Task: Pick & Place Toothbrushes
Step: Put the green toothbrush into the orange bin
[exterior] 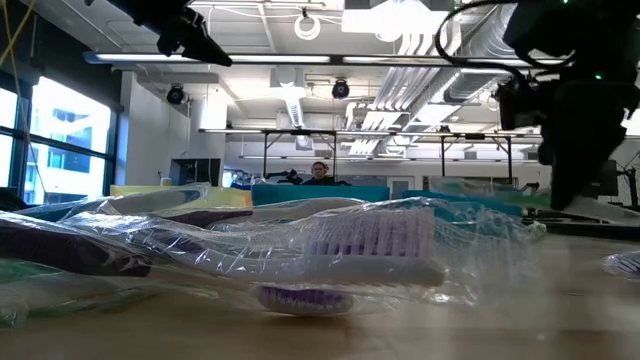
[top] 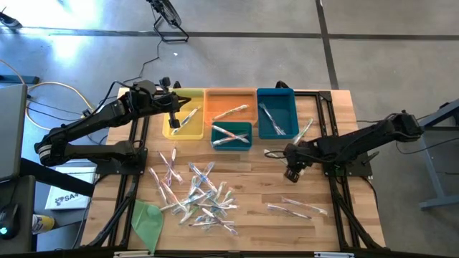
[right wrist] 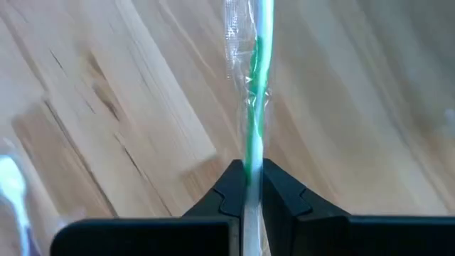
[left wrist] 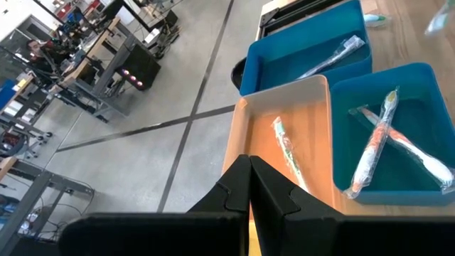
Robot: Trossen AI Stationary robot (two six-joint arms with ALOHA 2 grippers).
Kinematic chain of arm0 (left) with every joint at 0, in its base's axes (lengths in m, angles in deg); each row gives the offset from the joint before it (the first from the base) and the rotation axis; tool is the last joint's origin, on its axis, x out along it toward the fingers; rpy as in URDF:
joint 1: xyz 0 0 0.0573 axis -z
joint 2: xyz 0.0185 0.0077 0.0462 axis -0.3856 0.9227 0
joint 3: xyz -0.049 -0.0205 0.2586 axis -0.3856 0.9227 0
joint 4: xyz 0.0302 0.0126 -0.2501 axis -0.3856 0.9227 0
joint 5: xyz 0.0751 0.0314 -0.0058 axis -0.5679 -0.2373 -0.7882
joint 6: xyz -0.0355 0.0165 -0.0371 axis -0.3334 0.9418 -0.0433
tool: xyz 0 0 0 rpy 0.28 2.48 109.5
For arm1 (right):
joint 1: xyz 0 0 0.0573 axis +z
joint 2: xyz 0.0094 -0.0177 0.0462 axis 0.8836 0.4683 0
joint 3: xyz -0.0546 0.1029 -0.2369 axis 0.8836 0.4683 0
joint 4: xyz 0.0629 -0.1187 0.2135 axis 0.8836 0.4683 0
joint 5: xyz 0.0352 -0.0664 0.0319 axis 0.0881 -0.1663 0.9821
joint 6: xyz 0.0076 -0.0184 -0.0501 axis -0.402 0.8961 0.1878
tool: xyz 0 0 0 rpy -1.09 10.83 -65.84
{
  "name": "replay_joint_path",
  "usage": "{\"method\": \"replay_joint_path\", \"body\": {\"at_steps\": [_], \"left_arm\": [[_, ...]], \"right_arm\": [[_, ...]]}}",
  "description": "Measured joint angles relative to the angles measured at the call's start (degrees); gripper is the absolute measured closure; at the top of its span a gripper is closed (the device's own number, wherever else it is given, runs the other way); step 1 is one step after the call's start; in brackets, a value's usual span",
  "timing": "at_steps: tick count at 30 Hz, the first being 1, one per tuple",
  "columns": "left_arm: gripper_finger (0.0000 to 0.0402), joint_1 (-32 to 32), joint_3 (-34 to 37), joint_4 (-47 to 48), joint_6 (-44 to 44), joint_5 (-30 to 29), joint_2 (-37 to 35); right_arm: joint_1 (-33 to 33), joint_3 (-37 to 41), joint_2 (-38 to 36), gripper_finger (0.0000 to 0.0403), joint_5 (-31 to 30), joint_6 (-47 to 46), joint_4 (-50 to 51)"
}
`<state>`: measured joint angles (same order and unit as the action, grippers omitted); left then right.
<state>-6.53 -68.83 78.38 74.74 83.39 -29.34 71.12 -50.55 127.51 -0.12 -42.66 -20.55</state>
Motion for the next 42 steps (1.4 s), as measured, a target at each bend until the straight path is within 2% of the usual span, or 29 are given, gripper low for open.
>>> {"method": "replay_joint_path", "body": {"at_steps": [5,9,13,19,22,32,36,42], "left_arm": [[0.0402,-0.01,0.00,-0.21,-0.49,0.00,0.00],[0.0402,-0.02,0.00,-2.40,-5.05,0.33,0.35],[0.0402,-0.04,0.00,-8.94,-12.10,4.28,2.59],[0.0402,-0.04,-0.01,-20.62,-18.68,15.24,8.29],[0.0402,-0.02,0.00,-26.28,-22.61,18.76,11.48],[0.0400,-0.02,0.00,-44.85,-30.80,22.73,17.13],[0.0376,0.00,0.00,-50.38,-33.88,22.75,18.25],[0.0302,0.51,0.00,-51.93,-36.13,23.04,18.35]], "right_arm": [[-0.56,-4.92,-0.43,0.0385,-4.99,3.34,-1.89],[-2.36,-8.64,-0.43,0.0385,-8.83,8.27,-6.04],[-5.71,-11.88,-0.43,0.0385,-11.96,14.22,-9.86],[-10.54,-15.59,-0.43,0.0385,-12.73,23.34,-16.30],[-12.28,-16.76,-0.45,0.0385,-12.78,27.09,-20.86],[-14.40,-18.56,0.41,0.0385,-12.81,35.06,-36.77],[-14.40,-18.63,1.97,0.0385,-12.80,38.05,-41.41],[-14.40,-18.63,5.25,0.0385,-12.79,40.65,-46.03]]}}
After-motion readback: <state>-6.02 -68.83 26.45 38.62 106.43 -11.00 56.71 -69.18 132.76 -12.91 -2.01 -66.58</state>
